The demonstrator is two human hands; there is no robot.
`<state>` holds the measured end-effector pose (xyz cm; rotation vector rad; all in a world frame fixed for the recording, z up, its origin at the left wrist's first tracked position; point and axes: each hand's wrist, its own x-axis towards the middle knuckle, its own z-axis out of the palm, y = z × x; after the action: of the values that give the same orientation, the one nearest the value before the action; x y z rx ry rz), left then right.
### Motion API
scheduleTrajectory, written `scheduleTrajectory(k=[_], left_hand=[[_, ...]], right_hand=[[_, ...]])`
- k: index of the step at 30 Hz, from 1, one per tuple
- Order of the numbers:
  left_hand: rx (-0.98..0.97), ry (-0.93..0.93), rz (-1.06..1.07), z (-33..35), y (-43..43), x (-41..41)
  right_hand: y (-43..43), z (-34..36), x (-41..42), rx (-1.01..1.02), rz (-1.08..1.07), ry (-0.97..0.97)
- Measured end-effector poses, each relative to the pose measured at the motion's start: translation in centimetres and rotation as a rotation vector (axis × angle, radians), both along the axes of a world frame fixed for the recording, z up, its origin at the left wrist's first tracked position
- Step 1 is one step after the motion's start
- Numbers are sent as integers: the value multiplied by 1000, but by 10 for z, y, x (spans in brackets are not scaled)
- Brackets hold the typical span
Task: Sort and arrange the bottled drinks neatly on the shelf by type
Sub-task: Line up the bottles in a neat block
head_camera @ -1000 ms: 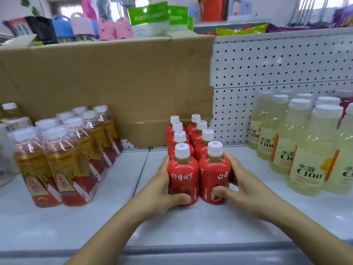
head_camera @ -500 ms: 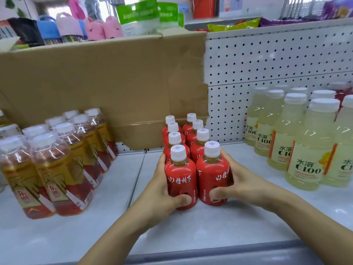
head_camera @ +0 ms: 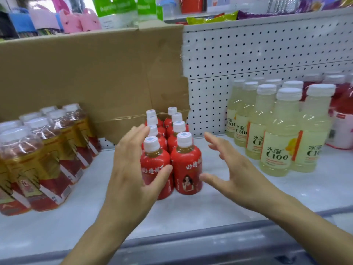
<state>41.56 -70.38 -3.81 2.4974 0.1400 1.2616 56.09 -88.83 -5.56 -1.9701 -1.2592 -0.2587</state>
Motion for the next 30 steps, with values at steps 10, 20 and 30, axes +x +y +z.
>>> scheduleTrajectory(k=[10, 20, 30], left_hand=[[-211, 281, -276, -2, -163, 111], [-681, 354, -375, -24, -199, 197], [-805, 378, -290, -27, -197, 206]], right_hand=[[-161, 4, 73, 343, -150, -330], [-179, -10, 181, 68, 154, 497], [-173, -5, 188, 67, 278, 549]])
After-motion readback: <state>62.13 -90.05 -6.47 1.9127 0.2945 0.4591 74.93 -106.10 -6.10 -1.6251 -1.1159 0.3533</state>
